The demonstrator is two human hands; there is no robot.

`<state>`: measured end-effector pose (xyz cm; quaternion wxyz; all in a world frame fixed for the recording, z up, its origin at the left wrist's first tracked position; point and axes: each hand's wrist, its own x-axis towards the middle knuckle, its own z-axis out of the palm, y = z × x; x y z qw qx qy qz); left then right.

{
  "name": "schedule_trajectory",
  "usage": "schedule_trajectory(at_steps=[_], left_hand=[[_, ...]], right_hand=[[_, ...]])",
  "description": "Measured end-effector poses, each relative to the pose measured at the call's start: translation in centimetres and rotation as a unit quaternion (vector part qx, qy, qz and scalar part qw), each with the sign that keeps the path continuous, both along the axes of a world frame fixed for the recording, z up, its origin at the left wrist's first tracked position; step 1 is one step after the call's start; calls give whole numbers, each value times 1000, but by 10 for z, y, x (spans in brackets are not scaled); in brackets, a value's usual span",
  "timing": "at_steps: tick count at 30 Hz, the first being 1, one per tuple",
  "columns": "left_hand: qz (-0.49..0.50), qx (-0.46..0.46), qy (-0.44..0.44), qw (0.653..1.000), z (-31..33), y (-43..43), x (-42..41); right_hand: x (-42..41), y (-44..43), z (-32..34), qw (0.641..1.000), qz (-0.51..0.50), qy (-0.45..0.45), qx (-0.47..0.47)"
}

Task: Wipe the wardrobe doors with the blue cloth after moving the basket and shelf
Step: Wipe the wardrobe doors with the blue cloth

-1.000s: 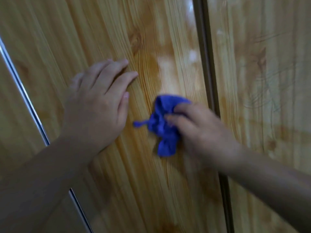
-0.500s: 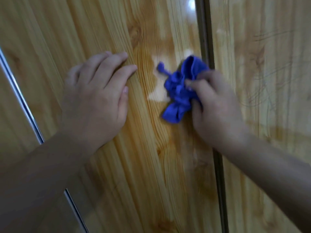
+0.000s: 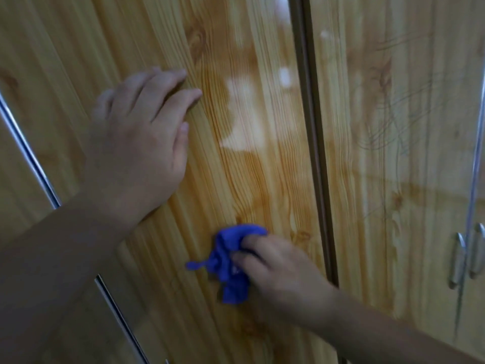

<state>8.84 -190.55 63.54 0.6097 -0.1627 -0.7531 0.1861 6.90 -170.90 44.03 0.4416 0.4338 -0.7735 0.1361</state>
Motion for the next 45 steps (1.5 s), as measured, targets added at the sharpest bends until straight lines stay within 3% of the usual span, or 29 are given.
schedule_trajectory(at_steps=[6, 12, 18, 23, 30, 36, 40, 45], left_hand=[[9, 8, 3, 1000, -1, 0, -1], [12, 4, -2, 1000, 0, 1, -1], [29, 0, -20, 999, 3, 5, 7], [-31, -16, -43, 998, -17, -29, 37], [2, 93, -103, 990, -152, -109, 89], [17, 98, -134, 986, -212, -120, 85], [12, 103, -106, 989, -219, -124, 75], [24, 104, -83, 991, -227, -125, 69]], right_hand=[[-23, 56, 56, 971, -132, 27, -196], [-19, 36, 39, 927, -94, -50, -359], [11, -31, -29, 957, -74, -96, -265], [25, -12, -9, 953, -27, -155, -258], [47, -51, 48, 957, 7, -81, -279], [30, -105, 81, 967, -11, 2, -255], [31, -125, 35, 962, -10, -60, -265], [48, -135, -78, 987, -45, -99, -120]])
